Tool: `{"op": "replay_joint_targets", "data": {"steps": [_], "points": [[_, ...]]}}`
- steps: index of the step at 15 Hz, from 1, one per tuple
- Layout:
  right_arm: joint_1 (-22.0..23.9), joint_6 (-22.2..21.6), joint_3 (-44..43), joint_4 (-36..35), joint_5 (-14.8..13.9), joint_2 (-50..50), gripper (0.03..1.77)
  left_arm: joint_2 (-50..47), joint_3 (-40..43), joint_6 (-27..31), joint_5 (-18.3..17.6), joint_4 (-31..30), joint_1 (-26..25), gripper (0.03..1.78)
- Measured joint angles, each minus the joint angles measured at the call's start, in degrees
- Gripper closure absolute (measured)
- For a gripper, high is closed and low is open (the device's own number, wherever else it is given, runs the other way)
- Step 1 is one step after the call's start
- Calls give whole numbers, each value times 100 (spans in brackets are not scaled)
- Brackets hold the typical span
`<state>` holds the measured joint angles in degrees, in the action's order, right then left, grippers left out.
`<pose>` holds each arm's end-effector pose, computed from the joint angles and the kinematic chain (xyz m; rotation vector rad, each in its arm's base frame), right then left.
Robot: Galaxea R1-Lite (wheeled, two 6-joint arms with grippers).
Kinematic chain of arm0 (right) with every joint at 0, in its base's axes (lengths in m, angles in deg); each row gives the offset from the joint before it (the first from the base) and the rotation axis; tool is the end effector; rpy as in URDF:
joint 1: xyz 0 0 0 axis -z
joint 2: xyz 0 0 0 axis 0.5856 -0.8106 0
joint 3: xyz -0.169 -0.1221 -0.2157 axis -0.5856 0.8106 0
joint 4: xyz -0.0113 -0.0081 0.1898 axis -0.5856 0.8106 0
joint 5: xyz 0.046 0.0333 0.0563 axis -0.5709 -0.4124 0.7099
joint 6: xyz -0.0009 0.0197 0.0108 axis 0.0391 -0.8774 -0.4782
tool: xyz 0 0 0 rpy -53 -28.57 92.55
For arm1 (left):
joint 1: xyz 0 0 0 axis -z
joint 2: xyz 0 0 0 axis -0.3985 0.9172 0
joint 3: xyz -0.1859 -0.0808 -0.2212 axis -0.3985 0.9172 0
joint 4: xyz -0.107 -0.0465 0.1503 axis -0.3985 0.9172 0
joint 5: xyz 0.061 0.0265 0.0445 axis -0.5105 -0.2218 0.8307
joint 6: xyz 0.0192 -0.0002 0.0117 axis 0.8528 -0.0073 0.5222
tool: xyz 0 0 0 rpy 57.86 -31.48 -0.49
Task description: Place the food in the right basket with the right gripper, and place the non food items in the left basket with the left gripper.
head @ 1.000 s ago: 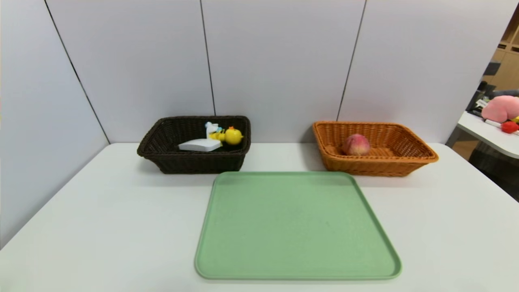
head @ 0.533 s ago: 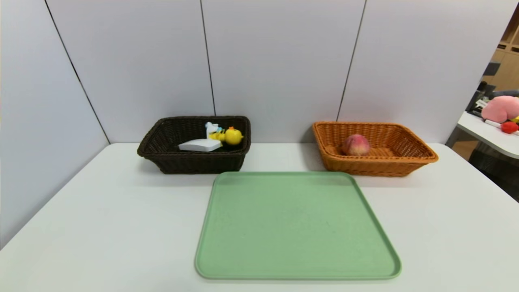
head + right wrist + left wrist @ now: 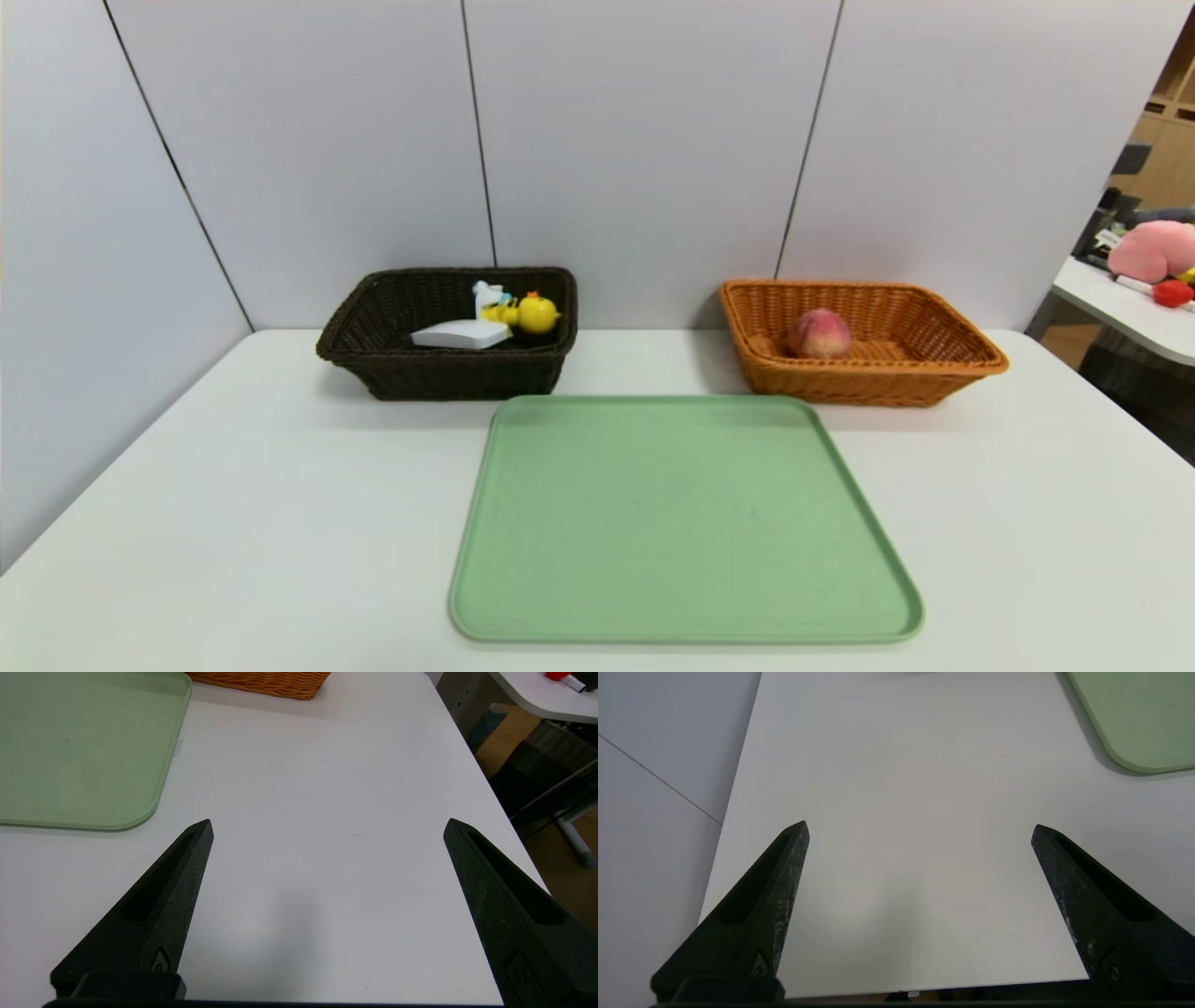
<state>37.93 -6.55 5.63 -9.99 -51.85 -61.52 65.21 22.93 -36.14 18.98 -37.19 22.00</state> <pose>-0.0196 -0.0010 0.1450 -0.1852 0.2263 -0.0967 -0.0414 -0.0017 0.1825 0.1426 0.2984 -0.0193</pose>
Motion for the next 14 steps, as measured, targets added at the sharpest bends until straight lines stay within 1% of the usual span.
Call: {"op": "replay_joint_targets", "data": {"steps": [5, 7, 8, 11, 14], "points": [[20, -2, 128, -4, -11, 41, 10, -383, 549, -73, -149, 4, -105, 12], [22, -2, 155, -2, -4, 61, 10, -507, 695, -385, -173, 0, -105, 12], [20, 5, 169, -4, 7, 69, 10, -590, 761, -427, -201, -35, -90, 12], [0, 9, 174, -9, 182, 107, 10, -925, 1020, -388, -361, -145, -22, 12], [-79, 28, 201, 193, 208, 301, 10, -1246, 1117, -383, -477, -104, 17, 12]]}}
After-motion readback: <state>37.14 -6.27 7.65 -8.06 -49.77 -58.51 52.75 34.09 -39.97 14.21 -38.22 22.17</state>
